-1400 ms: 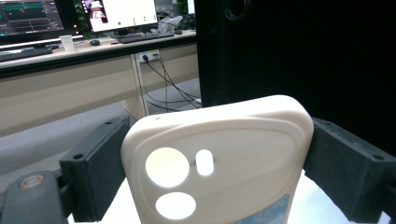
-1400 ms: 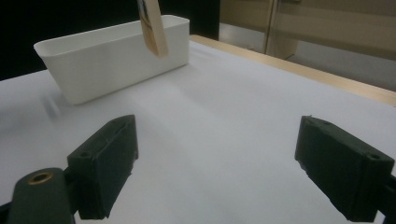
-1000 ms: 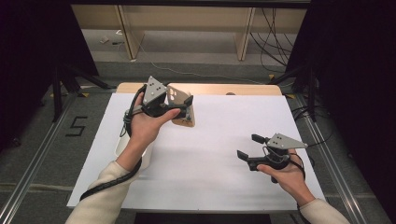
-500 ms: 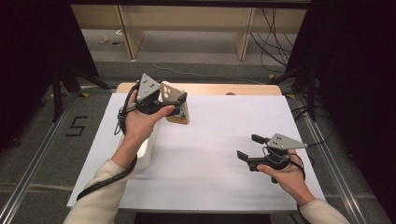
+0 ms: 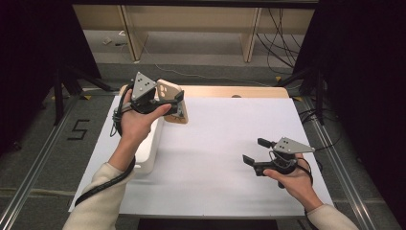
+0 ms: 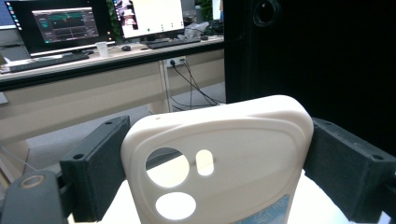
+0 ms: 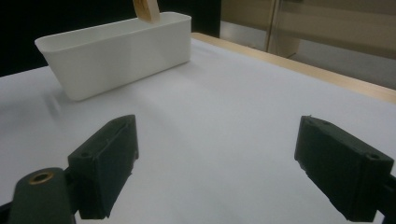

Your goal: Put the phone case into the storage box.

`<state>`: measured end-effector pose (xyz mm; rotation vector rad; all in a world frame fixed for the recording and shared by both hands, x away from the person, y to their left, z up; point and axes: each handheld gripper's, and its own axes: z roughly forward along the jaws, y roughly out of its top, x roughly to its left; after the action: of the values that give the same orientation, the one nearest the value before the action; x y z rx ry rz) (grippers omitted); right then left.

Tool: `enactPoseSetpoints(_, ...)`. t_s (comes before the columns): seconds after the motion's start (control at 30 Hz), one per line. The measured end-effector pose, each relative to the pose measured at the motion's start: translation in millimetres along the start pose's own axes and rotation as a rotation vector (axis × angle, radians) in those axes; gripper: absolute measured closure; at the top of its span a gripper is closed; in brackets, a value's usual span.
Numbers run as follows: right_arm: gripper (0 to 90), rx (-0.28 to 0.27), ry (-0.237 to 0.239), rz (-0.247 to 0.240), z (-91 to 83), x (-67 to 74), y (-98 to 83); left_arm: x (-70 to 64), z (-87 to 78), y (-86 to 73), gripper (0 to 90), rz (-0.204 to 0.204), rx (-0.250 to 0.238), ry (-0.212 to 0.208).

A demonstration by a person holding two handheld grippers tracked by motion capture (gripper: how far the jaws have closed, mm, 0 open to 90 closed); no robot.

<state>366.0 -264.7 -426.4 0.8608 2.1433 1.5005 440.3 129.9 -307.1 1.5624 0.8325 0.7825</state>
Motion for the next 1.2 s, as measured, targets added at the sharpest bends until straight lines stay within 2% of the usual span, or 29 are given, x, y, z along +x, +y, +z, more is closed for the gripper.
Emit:
enactPoseSetpoints(0.23,14.8,0.0,0.001,0.002,0.0,0.1,-0.1,5.4,-2.9,1.4,11.0,-0.006,-0.003,0.012)
enactPoseSetpoints(0.3,14.8,0.001,0.002,0.002,-0.1,0.0,-0.1,5.7,-3.9,1.7,11.0,-0.022,-0.002,0.009)
enactPoseSetpoints(0.4,14.8,0.001,0.002,0.003,-0.1,0.0,-0.1,8.6,-5.1,2.7,11.1,-0.009,-0.006,0.021)
enactPoseSetpoints(0.57,14.8,0.002,0.001,0.004,-0.2,0.1,-0.1,11.2,-6.9,3.2,11.1,-0.017,-0.004,0.025)
enactPoseSetpoints(0.6,14.8,0.002,0.001,0.004,-0.3,0.1,-0.1,13.7,-6.5,4.0,11.1,0.006,-0.016,0.033)
enactPoseSetpoints(0.63,14.8,0.001,0.001,0.004,-0.3,0.0,-0.1,13.2,-7.3,3.6,11.0,-0.012,-0.009,0.035)
enactPoseSetpoints(0.7,14.8,0.002,0.001,0.005,-0.2,0.1,-0.1,15.7,-7.4,4.3,11.0,0.005,-0.015,0.037)
enactPoseSetpoints(0.73,14.8,0.001,0.001,0.003,-0.1,0.1,-0.1,15.4,-8.2,4.0,11.1,-0.01,-0.009,0.04)
enactPoseSetpoints(0.8,14.8,0.002,0.001,0.005,-0.2,0.2,-0.1,17.6,-8.4,4.7,11.1,0.004,-0.015,0.042)
enactPoseSetpoints(0.83,14.8,0.001,0.001,0.005,-0.2,0.1,-0.1,17.1,-9.2,4.4,11.0,-0.009,-0.008,0.045)
enactPoseSetpoints(0.87,14.8,0.001,0.001,0.005,-0.2,0.1,-0.1,18.8,-9.1,5.0,11.0,0.008,-0.015,0.047)
enactPoseSetpoints(1.0,14.8,-0.002,0.001,0.004,-0.1,0.1,-0.2,19.8,-10.7,4.9,11.0,-0.008,-0.006,0.053)
enactPoseSetpoints(1.03,14.8,-0.002,0.002,0.005,-0.1,0.1,-0.2,21.6,-10.4,5.4,11.0,0.007,-0.015,0.054)
enactPoseSetpoints(1.1,14.8,0.0,0.003,0.006,-0.1,0.0,-0.3,21.7,-11.4,5.0,11.1,-0.009,-0.007,0.059)
enactPoseSetpoints(1.2,14.9,-0.001,0.001,0.005,0.0,0.0,-0.2,23.6,-12.1,5.1,11.1,-0.009,-0.007,0.062)
